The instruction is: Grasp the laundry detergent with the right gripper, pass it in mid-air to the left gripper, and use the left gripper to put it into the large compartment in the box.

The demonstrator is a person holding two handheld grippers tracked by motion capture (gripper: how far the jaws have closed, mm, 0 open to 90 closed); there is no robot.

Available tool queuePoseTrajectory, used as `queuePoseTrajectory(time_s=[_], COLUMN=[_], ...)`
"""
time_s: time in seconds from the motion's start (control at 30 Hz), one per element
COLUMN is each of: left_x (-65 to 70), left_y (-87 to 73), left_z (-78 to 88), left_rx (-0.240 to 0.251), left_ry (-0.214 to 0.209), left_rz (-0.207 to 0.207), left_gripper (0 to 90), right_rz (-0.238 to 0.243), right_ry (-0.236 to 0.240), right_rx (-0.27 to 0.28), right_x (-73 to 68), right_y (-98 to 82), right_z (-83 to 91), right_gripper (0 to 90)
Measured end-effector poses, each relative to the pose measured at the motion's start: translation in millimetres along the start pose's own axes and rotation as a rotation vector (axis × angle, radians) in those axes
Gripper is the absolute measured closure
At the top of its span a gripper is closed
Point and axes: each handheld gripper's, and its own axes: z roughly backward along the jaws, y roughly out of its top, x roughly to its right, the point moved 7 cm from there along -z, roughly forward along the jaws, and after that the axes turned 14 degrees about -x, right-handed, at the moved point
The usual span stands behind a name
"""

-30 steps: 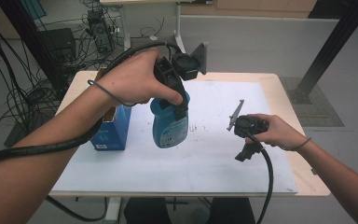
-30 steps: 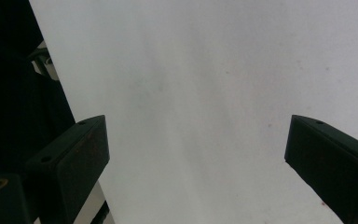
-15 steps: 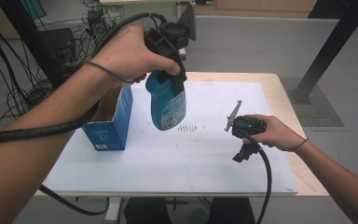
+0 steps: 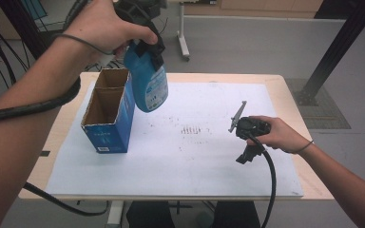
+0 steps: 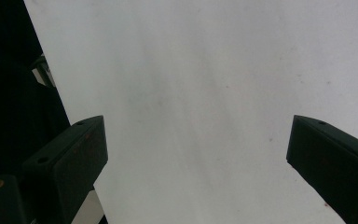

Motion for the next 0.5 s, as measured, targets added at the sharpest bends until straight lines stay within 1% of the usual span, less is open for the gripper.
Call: queuePoseTrajectory(time_s=[0.03,0.13,0.23,0.3,0.37,0.4,0.5], left_x=[-4.4,-24.8,-42.1,-53.0,-63.2,-67.9,-82.7], left_y=[-0.4,-2.9,-6.1,-8.3,-11.4,-12.2,-16.5], left_z=[0.7,2.1,2.0,1.1,0.5,-0.6,-2.4], left_rx=[0.000,0.001,-0.004,-0.004,-0.011,-0.008,-0.024], left_ry=[0.001,-0.008,-0.004,-0.006,-0.004,-0.005,-0.007], left_rz=[0.012,0.076,0.126,0.165,0.194,0.220,0.268], left_gripper=[39.0,39.0,39.0,39.0,39.0,39.0,39.0], right_rz=[-0.007,0.002,0.006,0.010,0.013,0.017,0.012], right_ry=[0.005,0.008,0.008,0.006,0.008,0.005,0.009], right_rx=[-0.005,-0.003,0.000,0.000,0.004,0.002,0.008], right_x=[-0.9,-0.8,-1.7,-2.0,-2.7,-2.8,-4.1], right_y=[0.1,1.9,3.8,5.4,6.9,7.4,8.9], right_z=[0.0,-0.3,-0.7,-1.0,-0.8,-0.8,-0.8], right_gripper=[4.8,5.7,5.7,5.7,5.7,5.7,5.8])
